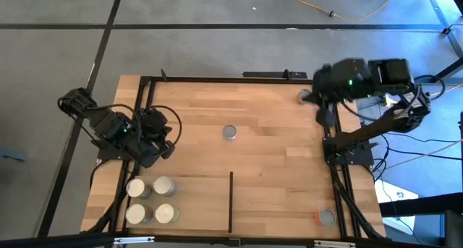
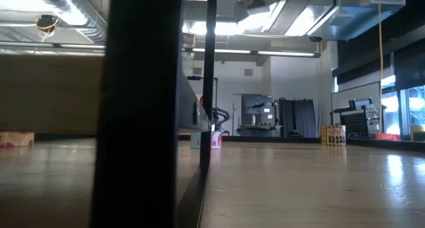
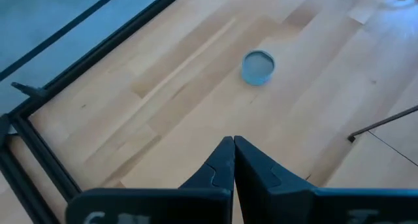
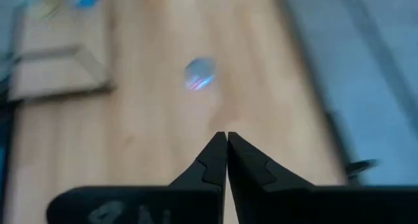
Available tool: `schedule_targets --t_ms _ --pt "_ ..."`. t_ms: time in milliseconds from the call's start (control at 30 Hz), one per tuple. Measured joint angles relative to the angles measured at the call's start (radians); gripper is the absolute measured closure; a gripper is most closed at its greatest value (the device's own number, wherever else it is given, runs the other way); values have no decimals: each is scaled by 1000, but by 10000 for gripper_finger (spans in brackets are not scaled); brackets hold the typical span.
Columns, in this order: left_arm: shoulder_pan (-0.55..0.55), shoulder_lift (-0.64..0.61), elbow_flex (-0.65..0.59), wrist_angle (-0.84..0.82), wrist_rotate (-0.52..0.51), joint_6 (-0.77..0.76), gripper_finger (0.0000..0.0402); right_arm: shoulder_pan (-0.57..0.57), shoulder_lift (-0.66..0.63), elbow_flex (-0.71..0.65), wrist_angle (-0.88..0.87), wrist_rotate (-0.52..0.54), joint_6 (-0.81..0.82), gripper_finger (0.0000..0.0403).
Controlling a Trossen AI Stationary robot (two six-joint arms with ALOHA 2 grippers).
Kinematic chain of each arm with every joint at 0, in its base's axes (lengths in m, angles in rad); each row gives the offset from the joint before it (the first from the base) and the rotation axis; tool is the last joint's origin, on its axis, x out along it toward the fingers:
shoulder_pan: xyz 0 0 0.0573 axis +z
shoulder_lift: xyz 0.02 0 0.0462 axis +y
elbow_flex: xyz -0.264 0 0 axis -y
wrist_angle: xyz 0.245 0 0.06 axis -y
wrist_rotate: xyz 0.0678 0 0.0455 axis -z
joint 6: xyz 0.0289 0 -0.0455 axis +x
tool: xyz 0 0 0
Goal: Pick and place cans onto a shelf
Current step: Put the canned sauce on the shelf
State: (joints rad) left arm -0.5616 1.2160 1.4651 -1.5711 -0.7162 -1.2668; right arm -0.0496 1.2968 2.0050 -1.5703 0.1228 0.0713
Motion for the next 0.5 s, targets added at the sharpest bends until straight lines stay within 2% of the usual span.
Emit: schedule_targets --t_ms 200,500 --pt "26 0 0 0 1 17 401 102 -163 -275 -3 -221 129 386" --pt "49 -9 0 0 3 26 401 225 -320 -508 0 -496 303 386"
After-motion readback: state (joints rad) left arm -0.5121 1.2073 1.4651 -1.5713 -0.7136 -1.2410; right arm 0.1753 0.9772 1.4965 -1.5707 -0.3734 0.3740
